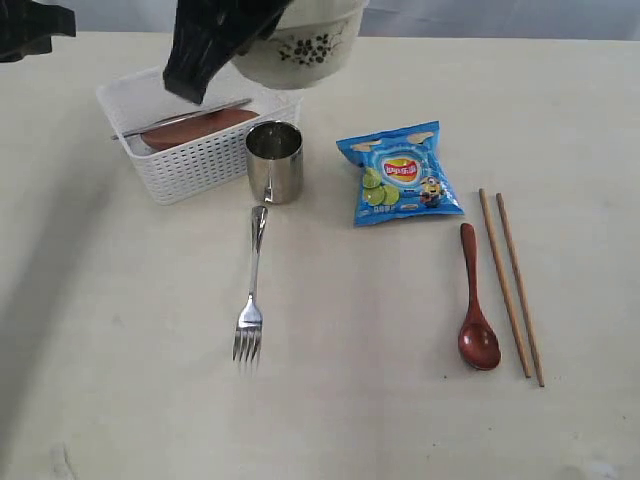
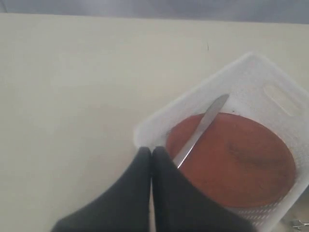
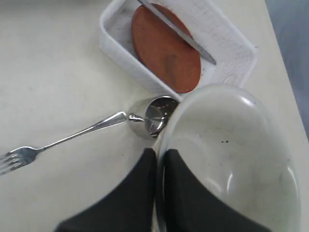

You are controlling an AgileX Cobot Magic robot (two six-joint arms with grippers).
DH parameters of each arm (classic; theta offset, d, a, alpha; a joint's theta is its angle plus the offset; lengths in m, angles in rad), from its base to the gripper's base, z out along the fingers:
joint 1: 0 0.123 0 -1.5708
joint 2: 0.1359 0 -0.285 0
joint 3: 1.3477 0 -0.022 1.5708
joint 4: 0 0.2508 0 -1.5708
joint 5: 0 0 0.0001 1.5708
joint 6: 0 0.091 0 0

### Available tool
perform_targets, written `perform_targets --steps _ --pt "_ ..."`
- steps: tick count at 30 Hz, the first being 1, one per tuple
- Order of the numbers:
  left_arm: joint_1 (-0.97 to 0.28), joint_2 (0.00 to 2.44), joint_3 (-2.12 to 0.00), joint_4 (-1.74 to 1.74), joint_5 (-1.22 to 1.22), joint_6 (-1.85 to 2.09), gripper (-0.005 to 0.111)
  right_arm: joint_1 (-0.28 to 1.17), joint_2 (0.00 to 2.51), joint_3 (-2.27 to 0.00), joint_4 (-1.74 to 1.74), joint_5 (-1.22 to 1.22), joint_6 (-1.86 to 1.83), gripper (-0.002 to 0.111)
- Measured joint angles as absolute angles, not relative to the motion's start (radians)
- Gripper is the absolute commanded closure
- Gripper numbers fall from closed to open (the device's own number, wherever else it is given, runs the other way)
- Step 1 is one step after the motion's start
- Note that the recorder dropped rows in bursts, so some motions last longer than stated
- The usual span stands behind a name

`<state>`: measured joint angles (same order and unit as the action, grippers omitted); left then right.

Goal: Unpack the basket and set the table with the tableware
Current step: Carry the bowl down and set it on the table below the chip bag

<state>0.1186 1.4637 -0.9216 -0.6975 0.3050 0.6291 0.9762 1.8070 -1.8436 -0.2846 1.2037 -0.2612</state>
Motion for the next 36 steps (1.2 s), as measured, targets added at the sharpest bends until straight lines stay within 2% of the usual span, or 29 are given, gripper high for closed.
perform_targets --steps 3,5,9,13,20,36 --pt "0.119 1.464 -0.922 -0.699 0.309 0.629 0.107 1.061 1.731 -1.655 -0.356 1.19 -0.113 0.109" --pt "0.119 1.464 -0.922 -0.699 0.311 0.629 0.107 1.094 1.679 -1.456 -0.379 1.098 -0.006 0.109" --pt "0.119 1.464 -0.922 -0.703 0.314 0.629 0.107 1.146 1.59 -1.087 -0.519 0.78 0.29 0.109" --pt "0.119 1.464 -0.922 -0.703 0.314 0.629 0.107 1.157 1.581 -0.936 -0.626 0.676 0.475 0.109" --pt "0.119 1.464 -0.922 -0.703 0.318 0.629 0.107 1.157 1.593 -0.863 -0.784 0.588 0.744 0.109" --pt "0.119 1.464 -0.922 -0.703 0.318 0.636 0.107 1.157 1.635 -0.86 -0.737 0.573 0.76 0.109"
